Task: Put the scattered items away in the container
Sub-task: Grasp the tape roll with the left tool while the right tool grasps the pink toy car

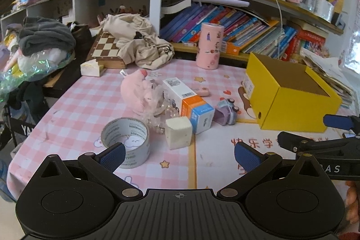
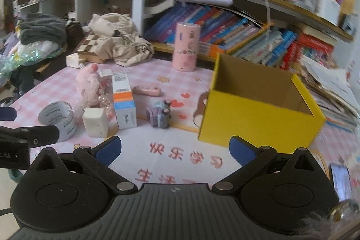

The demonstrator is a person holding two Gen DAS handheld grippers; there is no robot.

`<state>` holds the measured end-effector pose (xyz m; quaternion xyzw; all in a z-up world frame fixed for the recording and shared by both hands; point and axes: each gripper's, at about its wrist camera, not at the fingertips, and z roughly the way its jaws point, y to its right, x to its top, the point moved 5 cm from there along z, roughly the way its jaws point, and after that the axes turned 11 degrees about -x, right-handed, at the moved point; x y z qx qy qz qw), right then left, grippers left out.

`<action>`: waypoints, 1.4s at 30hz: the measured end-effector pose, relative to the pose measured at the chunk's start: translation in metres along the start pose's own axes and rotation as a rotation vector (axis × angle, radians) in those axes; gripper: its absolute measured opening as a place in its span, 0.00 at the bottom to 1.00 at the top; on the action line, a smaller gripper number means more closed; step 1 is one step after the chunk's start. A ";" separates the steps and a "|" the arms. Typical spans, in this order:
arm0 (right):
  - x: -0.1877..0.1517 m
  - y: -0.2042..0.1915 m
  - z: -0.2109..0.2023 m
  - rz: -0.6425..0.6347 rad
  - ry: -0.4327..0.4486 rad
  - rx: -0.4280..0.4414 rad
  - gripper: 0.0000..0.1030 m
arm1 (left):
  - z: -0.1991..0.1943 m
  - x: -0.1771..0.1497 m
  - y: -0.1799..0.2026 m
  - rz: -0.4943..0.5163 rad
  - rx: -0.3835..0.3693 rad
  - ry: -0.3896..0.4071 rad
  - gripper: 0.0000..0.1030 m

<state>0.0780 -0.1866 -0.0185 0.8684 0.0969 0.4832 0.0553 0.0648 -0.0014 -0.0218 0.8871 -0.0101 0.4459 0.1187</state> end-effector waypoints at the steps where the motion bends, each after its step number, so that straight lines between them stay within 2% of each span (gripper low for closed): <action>1: 0.003 -0.001 0.003 -0.015 0.007 0.014 1.00 | 0.002 0.002 0.000 -0.011 -0.006 0.006 1.00; 3: 0.009 -0.002 0.010 -0.045 0.019 0.044 1.00 | 0.006 0.004 0.000 -0.025 -0.001 0.024 1.00; 6: 0.017 -0.005 0.020 -0.090 0.039 0.082 1.00 | 0.011 0.007 0.000 -0.033 0.049 0.050 1.00; 15: 0.027 -0.019 0.060 -0.168 -0.003 0.243 0.98 | 0.027 0.007 -0.018 -0.165 0.149 0.014 1.00; 20: 0.023 -0.029 0.077 -0.213 -0.032 0.298 0.90 | 0.036 0.001 -0.034 -0.231 0.241 -0.026 1.00; 24: 0.018 -0.034 0.095 -0.240 -0.056 0.281 0.84 | 0.044 -0.005 -0.043 -0.252 0.294 -0.066 1.00; 29: 0.013 -0.042 0.117 -0.299 -0.041 0.194 0.66 | 0.054 -0.008 -0.047 -0.231 0.342 -0.101 1.00; 31: 0.013 -0.044 0.125 -0.304 -0.033 0.171 0.62 | 0.057 -0.009 -0.048 -0.224 0.358 -0.108 1.00; 42: 0.014 -0.059 0.167 -0.336 -0.041 0.105 0.58 | 0.073 -0.005 -0.058 -0.186 0.392 -0.120 0.99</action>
